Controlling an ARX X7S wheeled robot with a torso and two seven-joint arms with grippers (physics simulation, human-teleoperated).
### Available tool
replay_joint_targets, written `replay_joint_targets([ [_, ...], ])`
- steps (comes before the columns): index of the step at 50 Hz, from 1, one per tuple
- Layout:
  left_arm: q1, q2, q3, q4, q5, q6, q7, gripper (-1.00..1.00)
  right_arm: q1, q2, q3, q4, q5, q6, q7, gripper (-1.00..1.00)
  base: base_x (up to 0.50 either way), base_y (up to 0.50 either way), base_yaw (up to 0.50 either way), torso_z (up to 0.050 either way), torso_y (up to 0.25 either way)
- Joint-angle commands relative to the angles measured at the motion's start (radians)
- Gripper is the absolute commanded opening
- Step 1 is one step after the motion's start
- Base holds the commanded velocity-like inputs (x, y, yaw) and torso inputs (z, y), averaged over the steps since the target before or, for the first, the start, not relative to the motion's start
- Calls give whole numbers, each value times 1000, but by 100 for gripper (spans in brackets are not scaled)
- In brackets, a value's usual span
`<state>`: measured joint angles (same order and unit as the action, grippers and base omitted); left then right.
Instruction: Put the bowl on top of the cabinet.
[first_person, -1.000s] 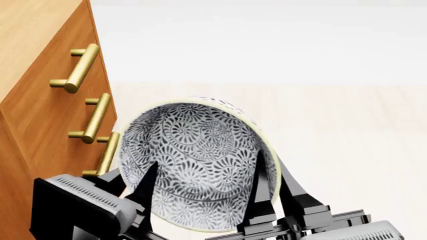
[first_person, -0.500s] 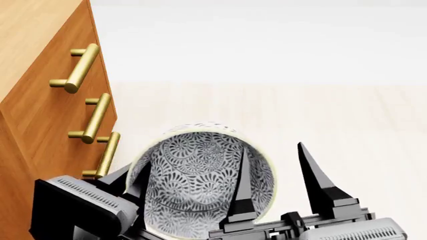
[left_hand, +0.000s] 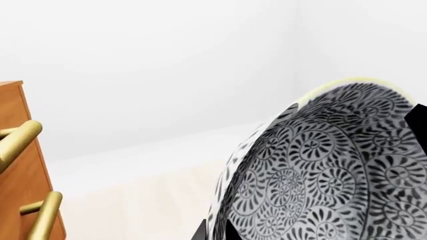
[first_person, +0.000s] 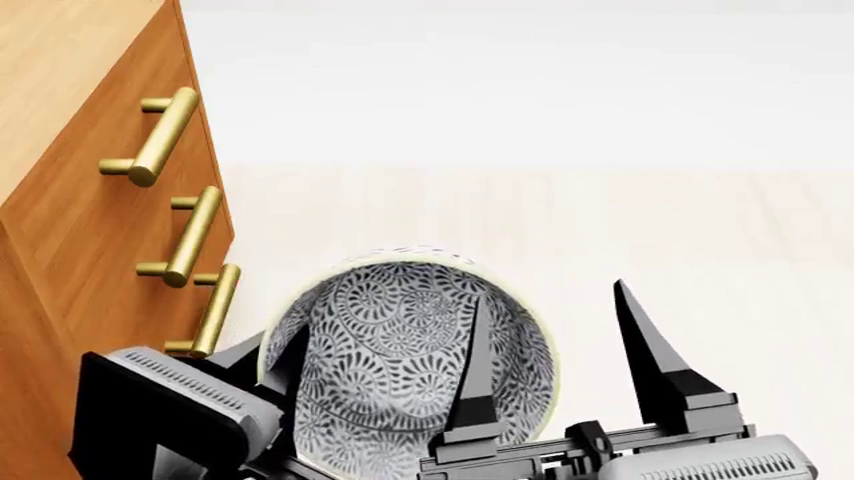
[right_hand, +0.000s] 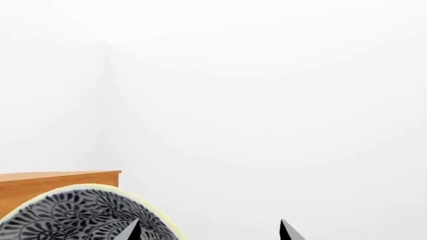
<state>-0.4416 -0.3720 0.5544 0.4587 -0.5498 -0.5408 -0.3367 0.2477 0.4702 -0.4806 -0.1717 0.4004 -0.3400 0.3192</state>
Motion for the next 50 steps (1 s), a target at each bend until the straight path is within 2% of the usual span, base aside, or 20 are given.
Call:
replay_joint_targets([
  [1, -44, 12, 4, -28, 29, 18, 12, -100, -1, -1, 2, 11, 1, -6, 0, 100, 0, 0, 0, 0, 0],
  [5, -79, 28, 3, -69, 53, 17, -3, -100, -2, -2, 6, 23, 4, -15, -3, 100, 0, 0, 0, 0, 0],
  [19, -131, 56, 32, -170, 74, 76, 62, -100, -19, -4, 36, 90, 60, -82, -32, 100, 0, 0, 0, 0, 1],
  [22, -158, 68, 48, -201, 97, 71, 60, -100, -24, -6, 48, 115, 86, -103, -44, 100, 0, 0, 0, 0, 0],
  [23, -170, 74, 48, -208, 99, 29, 35, -100, -26, -6, 51, 119, 91, -108, -46, 100, 0, 0, 0, 0, 0],
  [29, -209, 103, 68, -309, 129, 78, 67, -100, -41, -1, 67, 140, 118, -142, -64, 100, 0, 0, 0, 0, 0],
  [36, -271, 131, 95, -352, 169, 4, 20, -100, -80, 8, 107, 166, 196, -211, -99, 100, 0, 0, 0, 0, 0],
  [43, -310, 142, 133, -374, 223, -13, -7, -100, -98, -7, 128, 226, 268, -265, -151, 100, 0, 0, 0, 0, 1],
  [50, -354, 179, 124, -460, 221, -20, -11, -100, -133, -12, 149, 244, 344, -311, -198, 100, 0, 0, 0, 0, 0],
])
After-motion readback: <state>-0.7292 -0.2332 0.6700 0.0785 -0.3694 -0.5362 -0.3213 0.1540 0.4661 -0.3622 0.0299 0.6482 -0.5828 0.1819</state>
